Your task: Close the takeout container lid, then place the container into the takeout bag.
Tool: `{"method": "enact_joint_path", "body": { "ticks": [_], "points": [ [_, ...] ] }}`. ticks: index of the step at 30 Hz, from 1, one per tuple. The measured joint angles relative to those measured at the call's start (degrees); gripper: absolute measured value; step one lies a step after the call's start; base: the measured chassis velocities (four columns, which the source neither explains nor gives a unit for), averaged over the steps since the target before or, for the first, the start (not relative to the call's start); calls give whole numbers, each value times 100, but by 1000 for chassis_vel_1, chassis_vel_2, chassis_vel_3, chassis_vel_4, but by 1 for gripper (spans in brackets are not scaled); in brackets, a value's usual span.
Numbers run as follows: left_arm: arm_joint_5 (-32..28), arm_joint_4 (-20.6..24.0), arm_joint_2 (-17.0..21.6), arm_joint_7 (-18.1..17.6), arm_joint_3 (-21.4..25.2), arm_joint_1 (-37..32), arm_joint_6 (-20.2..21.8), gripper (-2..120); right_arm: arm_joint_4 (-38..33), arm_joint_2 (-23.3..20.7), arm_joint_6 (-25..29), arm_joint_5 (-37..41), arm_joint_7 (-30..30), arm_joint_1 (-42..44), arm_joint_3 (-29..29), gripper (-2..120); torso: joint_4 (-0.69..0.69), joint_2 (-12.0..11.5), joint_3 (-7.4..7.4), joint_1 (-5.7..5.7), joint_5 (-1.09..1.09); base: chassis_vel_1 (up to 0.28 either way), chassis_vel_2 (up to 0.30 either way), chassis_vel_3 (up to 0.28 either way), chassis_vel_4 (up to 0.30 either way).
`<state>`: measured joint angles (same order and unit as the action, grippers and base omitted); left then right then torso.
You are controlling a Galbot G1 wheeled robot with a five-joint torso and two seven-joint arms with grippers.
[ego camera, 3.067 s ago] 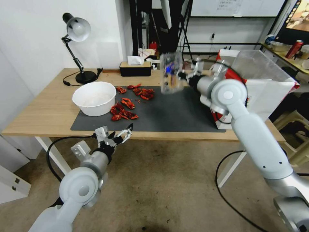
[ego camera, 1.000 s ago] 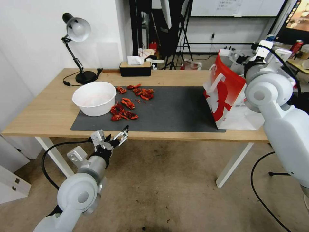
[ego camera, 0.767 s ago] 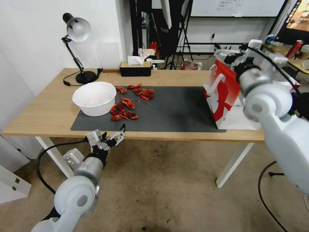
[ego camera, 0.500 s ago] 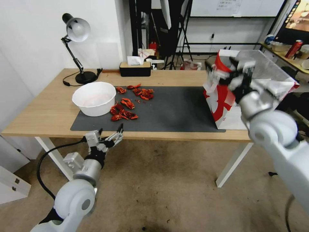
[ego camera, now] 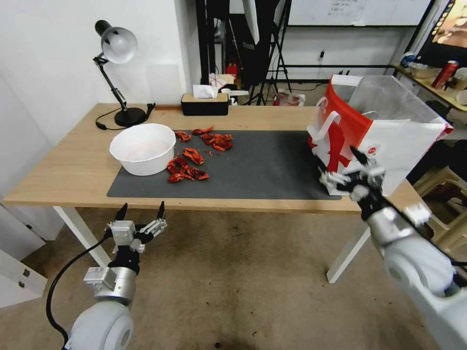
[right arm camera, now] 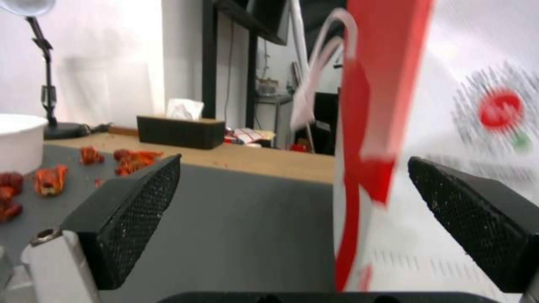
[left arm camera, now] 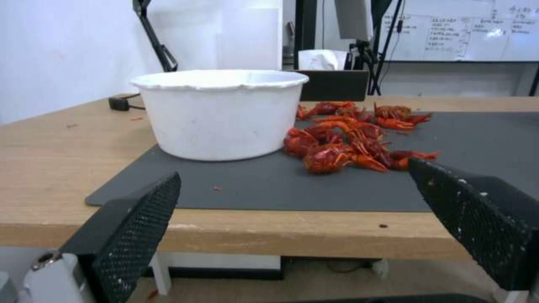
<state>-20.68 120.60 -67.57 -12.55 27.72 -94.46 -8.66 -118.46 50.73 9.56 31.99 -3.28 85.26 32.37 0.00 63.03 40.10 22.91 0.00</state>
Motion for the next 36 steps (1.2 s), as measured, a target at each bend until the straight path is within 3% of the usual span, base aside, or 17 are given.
{"method": "enact_joint_path", "body": {
  "ticks": [12,24,36],
  "points": [
    [114,-107,-88,-55,-73,-201,-389,100,52,618,288,-418,-77,886,-20,100,1,0,0,1,0,0,0,0,0],
    [227,-340,-197,-5,-168,-228,-700,100,193,952,416,-705,-293,1035,-283,100,0,0,1,1,0,0,0,0,0],
    [171,-371,-182,65,-187,-232,-683,100,290,1077,481,-787,-334,994,-389,100,0,-1,1,1,0,0,0,0,0]
  ]
}}
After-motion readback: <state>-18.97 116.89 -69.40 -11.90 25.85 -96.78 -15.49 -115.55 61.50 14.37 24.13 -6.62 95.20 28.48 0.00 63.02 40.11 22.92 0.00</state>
